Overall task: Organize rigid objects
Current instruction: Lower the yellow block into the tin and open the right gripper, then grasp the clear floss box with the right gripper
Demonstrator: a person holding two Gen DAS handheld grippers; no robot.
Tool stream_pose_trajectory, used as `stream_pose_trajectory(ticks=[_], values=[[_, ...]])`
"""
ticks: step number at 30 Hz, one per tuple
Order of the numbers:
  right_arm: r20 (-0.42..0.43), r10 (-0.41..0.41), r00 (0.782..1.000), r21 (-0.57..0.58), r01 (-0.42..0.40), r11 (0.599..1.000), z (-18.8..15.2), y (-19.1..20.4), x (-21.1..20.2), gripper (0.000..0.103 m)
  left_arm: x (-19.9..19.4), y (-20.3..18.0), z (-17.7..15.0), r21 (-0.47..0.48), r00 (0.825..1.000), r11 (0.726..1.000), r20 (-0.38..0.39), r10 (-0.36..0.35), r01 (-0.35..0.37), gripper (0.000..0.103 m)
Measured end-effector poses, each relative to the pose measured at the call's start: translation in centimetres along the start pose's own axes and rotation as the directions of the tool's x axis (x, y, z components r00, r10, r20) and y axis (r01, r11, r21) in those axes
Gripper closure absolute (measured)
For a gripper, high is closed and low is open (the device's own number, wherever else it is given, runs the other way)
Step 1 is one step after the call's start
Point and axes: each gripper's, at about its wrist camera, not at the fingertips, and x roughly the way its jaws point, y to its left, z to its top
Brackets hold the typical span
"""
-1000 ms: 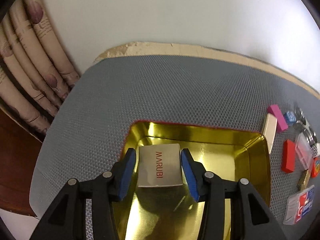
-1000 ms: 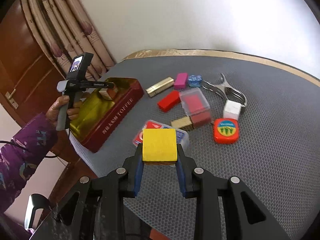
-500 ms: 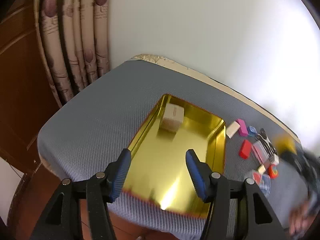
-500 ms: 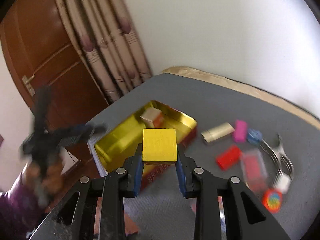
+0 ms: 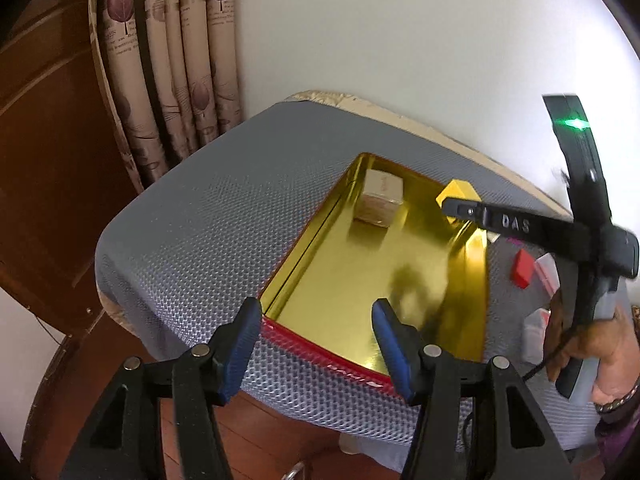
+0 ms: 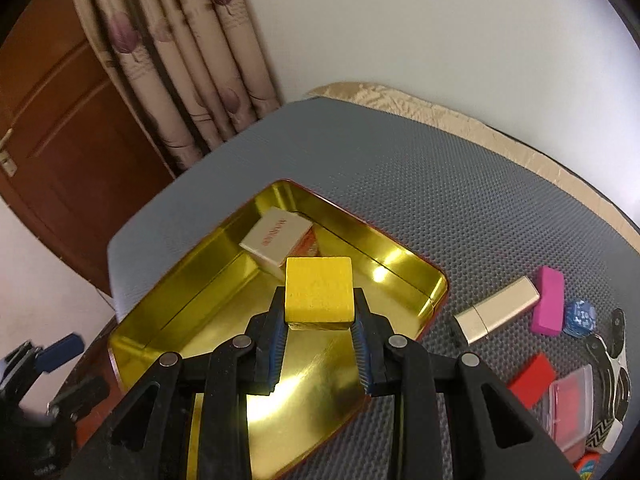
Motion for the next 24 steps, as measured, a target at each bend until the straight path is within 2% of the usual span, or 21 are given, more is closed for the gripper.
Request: stream_pose_trajectory(ticks=[5,11,16,17,18,22,23,24], values=[[-0.025,-0.026,0.999,-0.002,0.026,1.0,0.5,-0.2,1.5,0.075,1.1,-0.3,-0.4,0.018,0.999,0.999,-0.041,0.034,-0.033,0.044],[-0.049,-0.042,0.998,0.017,0.043,0.999,0.6,-0.9,3.0,0.075,1.5,-0.4,-0.7,0.045,0.997,0.998,-0.047,0.055,-0.053,0.044],[-0.045,-0.038,0.998,0.038,0.04,0.999,1.1,-1.0,3.2,0.071,1.7,-0.6,-0.8,0.056,0.997,0.997,-0.055,0.055,-0.052,0.044],[-0.039,-0.044,0.998,0.04,0.046,0.998,1.2,-0.9,3.0,0.062,1.8,-0.5,-0.7,0.058,0.997,0.997,-0.057,0.053,-0.05,0.044],[-0.029,-0.042,0.999,0.042,0.043,0.998,1.2,-0.9,2.7,0.058,1.8,-0.5,-0.8,0.06,0.997,0.997,-0.058,0.055,-0.051,0.044],[0.05,-0.018,0.999,0.056,0.015,0.998,0.7,-1.0,-0.5,0.058,1.9,-0.5,-0.8,0.07,0.997,0.996,-0.055,0.056,-0.052,0.044],[0.082,-0.001,0.997,0.069,-0.005,0.998,0.3,-1.2,-1.9,0.056,2.0,-0.5,-0.8,0.069,0.997,0.996,-0.058,0.054,-0.05,0.044],[0.13,0.026,0.991,0.09,-0.038,0.995,-0.8,-1.8,-4.0,0.049,2.0,-0.6,-0.8,0.072,0.997,0.996,-0.059,0.051,-0.047,0.044]])
